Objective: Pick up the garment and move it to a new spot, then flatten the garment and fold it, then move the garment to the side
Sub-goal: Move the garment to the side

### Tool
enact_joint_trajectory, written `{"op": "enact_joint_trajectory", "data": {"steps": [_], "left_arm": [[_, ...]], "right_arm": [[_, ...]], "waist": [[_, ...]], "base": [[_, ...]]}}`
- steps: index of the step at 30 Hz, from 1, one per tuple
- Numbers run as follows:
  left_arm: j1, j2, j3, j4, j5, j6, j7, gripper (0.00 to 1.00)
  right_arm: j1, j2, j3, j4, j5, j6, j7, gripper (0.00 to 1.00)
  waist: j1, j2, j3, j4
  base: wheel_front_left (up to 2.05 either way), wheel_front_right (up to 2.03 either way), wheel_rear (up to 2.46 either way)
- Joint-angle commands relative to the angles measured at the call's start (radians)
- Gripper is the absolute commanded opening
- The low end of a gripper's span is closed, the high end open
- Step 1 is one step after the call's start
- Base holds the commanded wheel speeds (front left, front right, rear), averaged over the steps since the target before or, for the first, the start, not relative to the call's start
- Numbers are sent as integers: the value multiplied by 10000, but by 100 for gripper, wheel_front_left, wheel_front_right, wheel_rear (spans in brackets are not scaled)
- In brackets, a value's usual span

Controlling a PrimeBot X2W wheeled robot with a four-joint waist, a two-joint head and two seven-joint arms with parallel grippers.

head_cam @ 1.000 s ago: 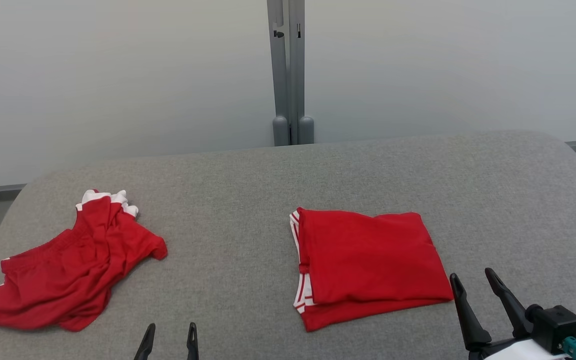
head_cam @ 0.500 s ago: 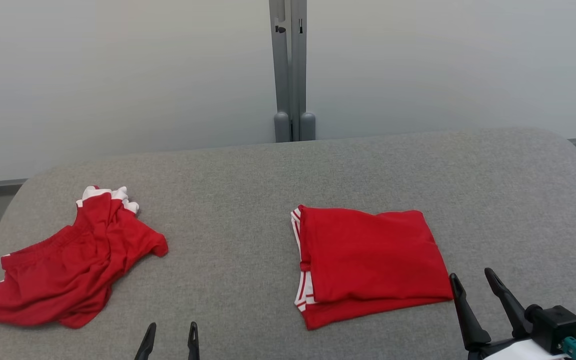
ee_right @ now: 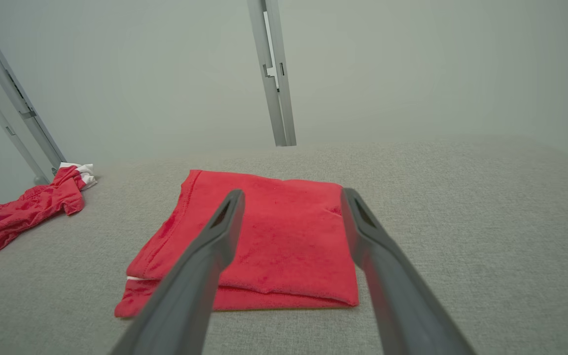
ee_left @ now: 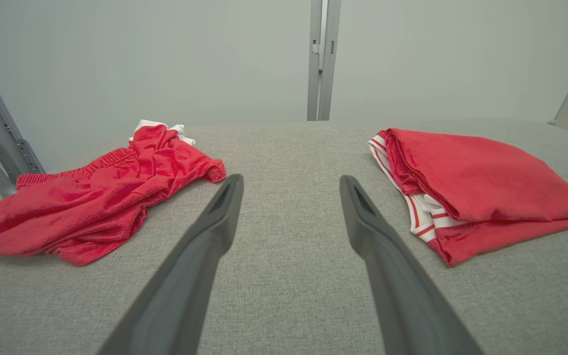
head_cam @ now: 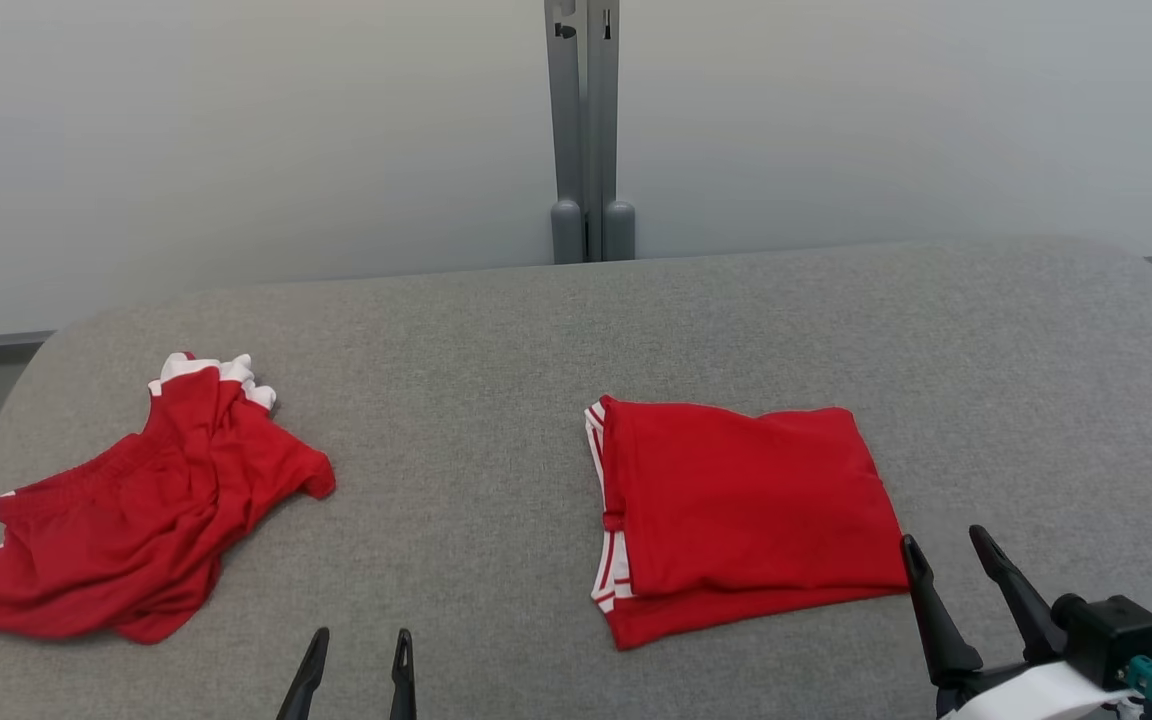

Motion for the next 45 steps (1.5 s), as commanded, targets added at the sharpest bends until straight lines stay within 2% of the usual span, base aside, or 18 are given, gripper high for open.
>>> {"op": "enact_joint_trajectory", "data": {"steps": [1, 7, 12, 23, 28, 37, 40, 41, 45], "left_arm": [[-242, 16, -31, -85, 91, 49, 1, 100], [-526, 16, -249, -152, -19, -50, 0, 100], [-783, 16, -496, -231, -91, -18, 0, 100], [-1631, 16, -786, -195, -19, -125, 0, 100], [-1922, 16, -897, -120, -52, -161, 0, 100], [-2113, 16, -1048, -66, -99, -71, 0, 100], [-2206, 16, -1024, -93, -54, -101, 0, 100], [-2239, 16, -1017, -106, -41, -123, 0, 100], [-2371, 16, -1017, -170, 7, -206, 0, 100]], "right_arm": [[-269, -72, 93, 84, 200, 1, -29, 100], [-1145, -552, 620, 717, 957, 1, -28, 100], [-2072, -1221, 1318, 1794, 1910, 0, -6, 100], [-4432, -2632, 2508, 3749, 4110, 0, 1580, 100], [-4909, -2953, 2930, 4472, 4719, 0, 2120, 100], [-5236, -2975, 3806, 5133, 5506, 1, 2394, 100], [-5389, -3045, 4195, 5110, 5699, 1, 2489, 20], [-5449, -3097, 4283, 5086, 5737, 0, 2451, 0], [-5884, -3489, 4596, 5013, 5789, -14, 2215, 0]], "waist": [[0, 0, 150, 17], [0, 0, 639, 70], [0, 0, 1038, 236], [0, 0, 2322, 656], [0, 0, 2626, 854], [0, 0, 2878, 961], [0, 0, 3033, 906], [0, 0, 3082, 875], [0, 0, 3389, 619]], "base": [[0, 0, 0], [0, 0, 0], [0, 0, 0], [0, 0, 0], [0, 0, 0], [0, 0, 0], [0, 0, 0], [0, 0, 0], [0, 0, 0]]}}
